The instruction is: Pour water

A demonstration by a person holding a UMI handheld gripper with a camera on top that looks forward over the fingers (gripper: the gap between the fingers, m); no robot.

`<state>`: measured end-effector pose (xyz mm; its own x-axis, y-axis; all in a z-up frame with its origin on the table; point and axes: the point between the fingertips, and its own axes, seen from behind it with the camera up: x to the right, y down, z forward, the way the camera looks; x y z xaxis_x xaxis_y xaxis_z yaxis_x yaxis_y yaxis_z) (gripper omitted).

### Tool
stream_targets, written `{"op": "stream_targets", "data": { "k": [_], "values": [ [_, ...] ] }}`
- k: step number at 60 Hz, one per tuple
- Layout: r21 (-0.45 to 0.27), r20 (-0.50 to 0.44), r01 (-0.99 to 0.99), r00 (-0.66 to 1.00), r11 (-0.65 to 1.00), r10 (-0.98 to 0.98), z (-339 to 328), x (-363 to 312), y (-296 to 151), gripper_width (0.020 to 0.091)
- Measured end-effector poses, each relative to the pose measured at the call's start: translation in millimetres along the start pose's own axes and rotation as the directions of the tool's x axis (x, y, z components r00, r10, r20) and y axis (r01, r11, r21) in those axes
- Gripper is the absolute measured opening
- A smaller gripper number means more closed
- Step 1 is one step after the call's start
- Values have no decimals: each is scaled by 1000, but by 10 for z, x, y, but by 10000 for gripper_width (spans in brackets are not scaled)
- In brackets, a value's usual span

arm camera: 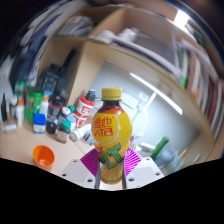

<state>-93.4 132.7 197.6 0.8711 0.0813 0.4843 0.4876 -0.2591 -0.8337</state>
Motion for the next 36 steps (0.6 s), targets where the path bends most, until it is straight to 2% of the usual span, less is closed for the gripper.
{"op": "stream_targets", "data": {
  "k": [2, 6, 11, 12, 14, 19, 26, 29, 36],
  "values": [
    [20, 14, -117, 993, 993, 117, -3, -89, 202, 300],
    [16, 59, -284, 957, 959, 283, -16, -39, 399, 299],
    [-22, 73, -412, 908, 911, 412, -37, -87, 786, 299],
    [-7, 67, -438, 897, 899, 438, -17, -202, 913, 299],
    [-34, 86, -455, 886, 890, 456, -1, -184, 1015, 298],
    [-35, 105, -481, 870, 876, 482, 6, -234, 1203, 297],
    [-4, 164, -504, 852, 864, 497, 13, -398, 1253, 302],
    [7, 186, -499, 852, 867, 489, 15, -471, 1274, 333],
    [78, 202, -473, 870, 878, 450, 31, -468, 1228, 337]
  ]
}}
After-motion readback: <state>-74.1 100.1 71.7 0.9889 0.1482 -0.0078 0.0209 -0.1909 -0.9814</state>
